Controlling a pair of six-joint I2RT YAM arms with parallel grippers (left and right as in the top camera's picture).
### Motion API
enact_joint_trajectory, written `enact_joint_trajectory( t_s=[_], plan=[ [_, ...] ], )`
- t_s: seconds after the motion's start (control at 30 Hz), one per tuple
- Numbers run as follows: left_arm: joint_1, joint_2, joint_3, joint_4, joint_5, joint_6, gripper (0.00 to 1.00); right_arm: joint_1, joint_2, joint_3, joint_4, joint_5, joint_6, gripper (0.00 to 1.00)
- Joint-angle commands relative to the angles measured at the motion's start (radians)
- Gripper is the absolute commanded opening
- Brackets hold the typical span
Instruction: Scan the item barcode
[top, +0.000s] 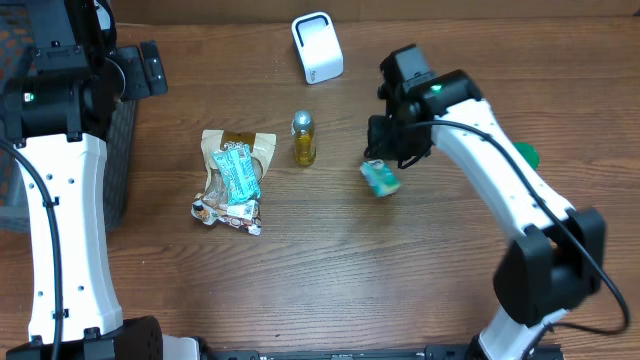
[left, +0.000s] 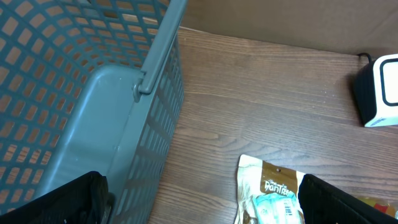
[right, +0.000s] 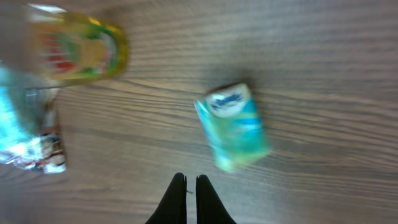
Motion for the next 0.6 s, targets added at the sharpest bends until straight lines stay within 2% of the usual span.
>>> enact_joint_trajectory(
  t_s=[0.0,0.1,0.23,0.33,0.47,0.57],
  plan=[
    [0.000,0.003,0.000,0.001,0.002,0.015,1.00,0.005,0.045,-0.028,0.024,0.023,0.042,0.04],
    [0.000,0.003,0.000,0.000,0.002,0.015,0.99,0.006,0.061,-0.028,0.033,0.051,0.042,0.07],
    [0.000,0.003,0.000,0.001,0.002,0.015,1.00,-0.021,0.061,-0.028,0.038,0.081,0.027,0.20],
    [0.000,0.003,0.000,0.000,0.002,0.015,1.00,-0.068,0.061,-0.028,0.014,0.076,-0.064,0.33],
    [0.000,0.003,0.000,0.000,0.002,0.015,1.00,-0.130,0.062,-0.046,-0.005,0.061,-0.201,0.39],
    [0.000,0.003,0.000,0.000,0.002,0.015,1.00,-0.179,0.065,-0.085,0.023,0.080,-0.209,0.38]
  ],
)
